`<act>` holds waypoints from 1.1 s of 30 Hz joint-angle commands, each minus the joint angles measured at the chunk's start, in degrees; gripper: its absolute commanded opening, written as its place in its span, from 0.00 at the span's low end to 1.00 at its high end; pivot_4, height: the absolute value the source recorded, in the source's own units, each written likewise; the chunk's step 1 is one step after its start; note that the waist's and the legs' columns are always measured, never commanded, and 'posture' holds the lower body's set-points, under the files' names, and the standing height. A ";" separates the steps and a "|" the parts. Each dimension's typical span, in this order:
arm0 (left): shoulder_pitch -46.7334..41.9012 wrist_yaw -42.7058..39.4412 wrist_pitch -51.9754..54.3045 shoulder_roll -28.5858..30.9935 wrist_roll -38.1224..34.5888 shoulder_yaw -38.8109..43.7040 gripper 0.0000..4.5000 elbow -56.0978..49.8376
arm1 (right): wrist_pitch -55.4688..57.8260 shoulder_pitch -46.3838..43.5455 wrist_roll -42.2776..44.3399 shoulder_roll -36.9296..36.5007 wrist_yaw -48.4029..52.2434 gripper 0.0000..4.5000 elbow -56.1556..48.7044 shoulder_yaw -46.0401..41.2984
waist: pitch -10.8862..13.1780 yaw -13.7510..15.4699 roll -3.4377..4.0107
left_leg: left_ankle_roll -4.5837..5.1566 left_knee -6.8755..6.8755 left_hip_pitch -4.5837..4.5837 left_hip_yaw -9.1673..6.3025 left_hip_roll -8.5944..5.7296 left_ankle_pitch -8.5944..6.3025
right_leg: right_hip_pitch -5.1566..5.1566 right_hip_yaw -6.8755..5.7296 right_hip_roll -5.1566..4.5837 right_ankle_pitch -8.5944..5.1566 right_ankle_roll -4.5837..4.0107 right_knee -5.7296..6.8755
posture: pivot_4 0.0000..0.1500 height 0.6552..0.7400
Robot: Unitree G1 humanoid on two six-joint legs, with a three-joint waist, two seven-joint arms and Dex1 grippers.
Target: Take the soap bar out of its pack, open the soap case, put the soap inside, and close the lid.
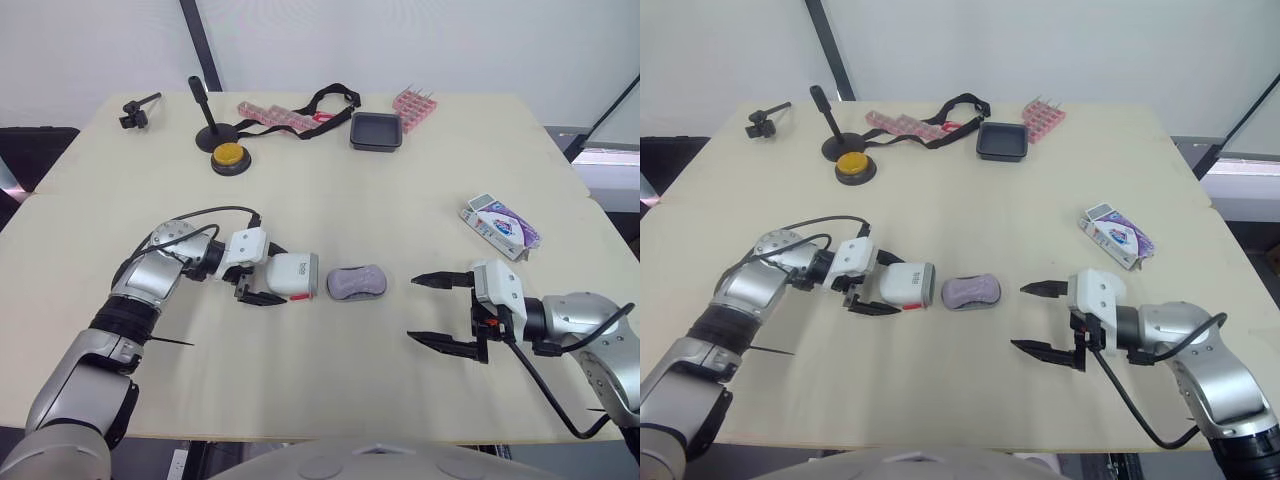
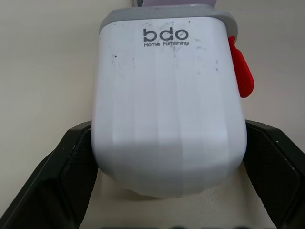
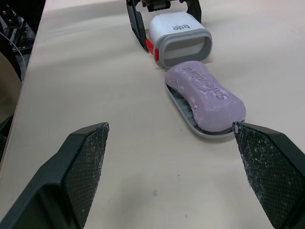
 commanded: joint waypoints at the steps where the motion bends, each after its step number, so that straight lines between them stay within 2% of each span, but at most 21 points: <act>1: -0.44 -0.32 -1.02 0.01 -0.21 0.71 1.00 0.24 | -1.08 0.03 1.33 -0.72 -0.32 0.99 -2.10 -1.62 | 0.00 0.00 0.00 | 0.00 0.00 0.00 0.00 0.00 0.00 | 0.00 0.00 0.00 0.00 0.00 0.00 | 1.00 0.87; 9: -0.84 -0.16 -1.53 -0.53 -0.30 1.05 1.00 0.97 | -1.15 0.30 1.41 -0.94 -0.66 0.99 -2.29 -1.80 | 0.00 0.04 0.00 | 0.00 0.00 0.00 0.00 0.00 0.00 | 0.00 -0.01 0.00 0.00 0.00 -0.01 | 1.00 0.87; 13: -0.85 0.06 -1.99 -0.56 0.01 0.97 0.77 1.40 | -1.67 0.75 1.31 -0.90 -0.65 1.00 -1.93 -2.04 | 0.00 0.03 0.00 | 0.00 0.00 0.00 0.00 0.00 0.00 | 0.01 0.00 -0.03 0.00 0.00 -0.01 | 1.00 0.87; 21: -0.91 0.81 -2.20 -0.95 -0.29 1.18 0.77 0.98 | -4.51 3.57 0.76 0.27 -1.94 1.00 -0.60 -3.35 | 0.00 0.08 0.00 | 0.00 0.00 -0.01 0.00 0.00 0.00 | 0.02 0.00 -0.06 0.00 0.00 -0.03 | 1.00 0.87; 25: -0.71 1.04 -2.26 -1.03 -0.62 1.41 0.77 0.36 | -11.10 9.82 0.11 4.84 -4.11 1.00 0.05 -5.06 | 0.00 0.26 -0.01 | 0.00 -0.05 -0.02 -0.02 0.01 -0.01 | 0.03 -0.04 -0.08 -0.01 -0.01 -0.11 | 1.00 0.87; 33: 0.10 0.92 -1.30 -0.81 -2.29 2.43 0.77 -1.46 | -13.21 14.34 1.26 9.17 -7.90 1.00 1.23 -6.60 | 0.00 -0.19 0.00 | 0.00 -0.08 -0.01 -0.01 0.01 -0.02 | 0.04 -0.02 -0.07 -0.01 -0.02 -0.20 | 1.00 0.87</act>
